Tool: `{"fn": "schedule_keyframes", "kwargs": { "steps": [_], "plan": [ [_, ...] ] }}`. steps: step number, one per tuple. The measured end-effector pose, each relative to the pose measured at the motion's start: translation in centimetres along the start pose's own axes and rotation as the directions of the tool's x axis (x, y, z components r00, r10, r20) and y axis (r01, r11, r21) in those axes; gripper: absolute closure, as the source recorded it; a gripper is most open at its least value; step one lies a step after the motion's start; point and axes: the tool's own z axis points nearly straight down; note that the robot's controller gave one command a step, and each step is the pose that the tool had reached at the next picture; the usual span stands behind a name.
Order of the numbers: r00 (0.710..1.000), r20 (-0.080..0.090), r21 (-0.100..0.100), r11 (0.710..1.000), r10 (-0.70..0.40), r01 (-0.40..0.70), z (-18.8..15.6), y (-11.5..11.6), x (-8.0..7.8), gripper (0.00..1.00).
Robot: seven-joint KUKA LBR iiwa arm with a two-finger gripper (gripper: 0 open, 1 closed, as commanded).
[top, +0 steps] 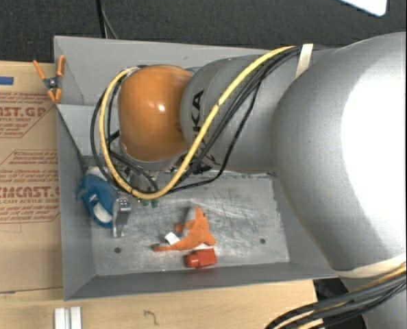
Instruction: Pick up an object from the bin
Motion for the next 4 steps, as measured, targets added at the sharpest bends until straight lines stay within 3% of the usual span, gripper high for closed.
{"fn": "schedule_keyframes", "kwargs": {
  "steps": [1,3,4],
  "plan": [
    [1.000,0.004,0.003,1.000,0.029,-0.029,6.2,-0.2,-2.4,1.00],
    [0.999,0.013,0.000,1.000,0.031,-0.031,5.9,-0.3,-2.1,1.00],
    [1.000,-0.004,0.005,1.000,-0.007,0.007,3.7,-1.5,-2.1,1.00]
  ]
}}
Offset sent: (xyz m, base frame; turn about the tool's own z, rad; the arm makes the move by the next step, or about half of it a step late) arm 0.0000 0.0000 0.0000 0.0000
